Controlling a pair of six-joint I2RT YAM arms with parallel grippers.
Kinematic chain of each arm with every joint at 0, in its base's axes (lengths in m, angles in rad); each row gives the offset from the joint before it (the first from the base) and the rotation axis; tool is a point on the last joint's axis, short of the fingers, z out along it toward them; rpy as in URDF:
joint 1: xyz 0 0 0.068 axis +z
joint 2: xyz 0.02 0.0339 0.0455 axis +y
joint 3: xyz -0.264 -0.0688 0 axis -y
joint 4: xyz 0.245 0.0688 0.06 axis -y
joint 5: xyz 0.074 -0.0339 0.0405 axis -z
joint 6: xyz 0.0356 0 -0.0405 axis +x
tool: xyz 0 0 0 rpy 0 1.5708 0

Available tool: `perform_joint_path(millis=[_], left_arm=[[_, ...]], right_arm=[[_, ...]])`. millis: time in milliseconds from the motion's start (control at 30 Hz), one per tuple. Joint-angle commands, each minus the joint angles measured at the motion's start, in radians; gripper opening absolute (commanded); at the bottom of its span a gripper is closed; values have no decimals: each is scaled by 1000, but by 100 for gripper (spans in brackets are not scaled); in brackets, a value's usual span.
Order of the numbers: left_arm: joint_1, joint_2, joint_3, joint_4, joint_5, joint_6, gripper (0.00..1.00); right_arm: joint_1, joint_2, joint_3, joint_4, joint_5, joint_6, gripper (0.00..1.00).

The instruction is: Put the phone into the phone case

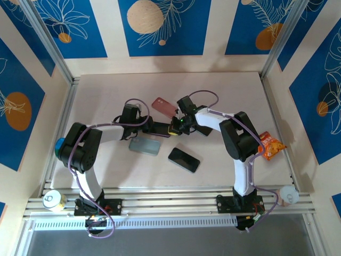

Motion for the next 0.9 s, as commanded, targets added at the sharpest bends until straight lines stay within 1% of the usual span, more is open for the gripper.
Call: perform_joint_path(millis=[0,367,533,667,800,867], left_arm=[[-13,31,25,-41,7,20,54],[-26,40,-6,-36,16,13,54],[-36,43,-12,-36,17,4,54],[-40,48,-15,-44,8,2,54],[-42,39,-17,-67,-2,6,53],[-42,30,-15,-80,-9,10,53]], right_arm=[[30,56,16,-64,68,-20,0],[55,66,24,-83,158,-13,0],[88,86,40,-94,213,-12,0],[103,96,45,-100,229,-9,0],[101,51,32,-86,252,-6,0],[94,25,33,-74,243,-15,0]])
